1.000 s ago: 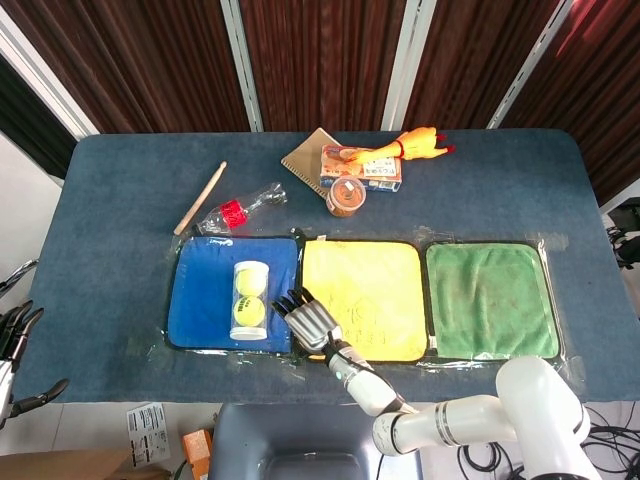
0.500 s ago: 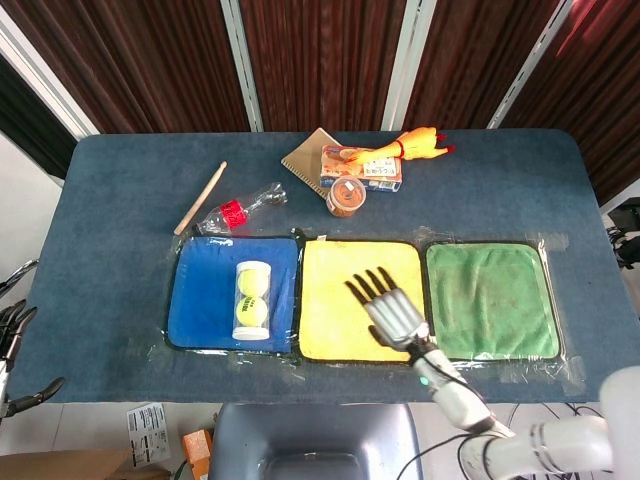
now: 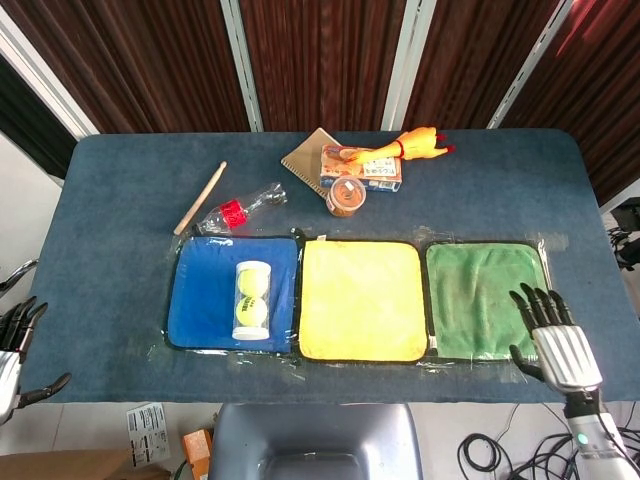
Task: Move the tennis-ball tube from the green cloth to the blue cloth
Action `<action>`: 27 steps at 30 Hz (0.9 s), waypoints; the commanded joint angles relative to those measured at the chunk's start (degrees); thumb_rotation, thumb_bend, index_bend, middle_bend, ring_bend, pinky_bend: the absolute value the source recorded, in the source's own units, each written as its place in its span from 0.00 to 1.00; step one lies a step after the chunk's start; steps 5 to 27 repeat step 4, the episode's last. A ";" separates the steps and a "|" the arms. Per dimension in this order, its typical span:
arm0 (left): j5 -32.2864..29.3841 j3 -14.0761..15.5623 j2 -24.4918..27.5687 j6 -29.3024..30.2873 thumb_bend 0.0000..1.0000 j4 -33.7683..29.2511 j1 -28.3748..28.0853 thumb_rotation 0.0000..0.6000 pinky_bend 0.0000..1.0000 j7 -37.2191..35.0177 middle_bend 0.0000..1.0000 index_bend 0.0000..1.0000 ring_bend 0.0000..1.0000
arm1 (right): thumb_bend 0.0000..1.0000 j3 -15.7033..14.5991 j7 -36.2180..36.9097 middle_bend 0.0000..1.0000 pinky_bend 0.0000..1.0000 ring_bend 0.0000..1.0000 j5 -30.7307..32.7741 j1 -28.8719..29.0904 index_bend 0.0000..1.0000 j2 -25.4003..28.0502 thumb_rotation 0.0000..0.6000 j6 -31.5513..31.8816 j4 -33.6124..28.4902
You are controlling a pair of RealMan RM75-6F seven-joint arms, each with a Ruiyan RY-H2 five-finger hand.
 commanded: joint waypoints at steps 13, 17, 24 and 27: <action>2.33 1.46 0.75 -1.68 0.00 -0.63 -0.90 1.00 0.14 -0.34 0.00 0.00 0.02 | 0.31 1.82 0.40 0.01 0.00 0.00 -3.12 -2.39 0.00 0.41 1.00 -1.45 1.47; 2.33 1.46 0.75 -1.68 0.00 -0.63 -0.90 1.00 0.14 -0.34 0.00 0.00 0.02 | 0.31 1.82 0.40 0.01 0.00 0.00 -3.12 -2.39 0.00 0.41 1.00 -1.45 1.47; 2.33 1.46 0.75 -1.68 0.00 -0.63 -0.90 1.00 0.14 -0.34 0.00 0.00 0.02 | 0.31 1.82 0.40 0.01 0.00 0.00 -3.12 -2.39 0.00 0.41 1.00 -1.45 1.47; 2.33 1.46 0.75 -1.68 0.00 -0.63 -0.90 1.00 0.14 -0.34 0.00 0.00 0.02 | 0.31 1.82 0.40 0.01 0.00 0.00 -3.12 -2.39 0.00 0.41 1.00 -1.45 1.47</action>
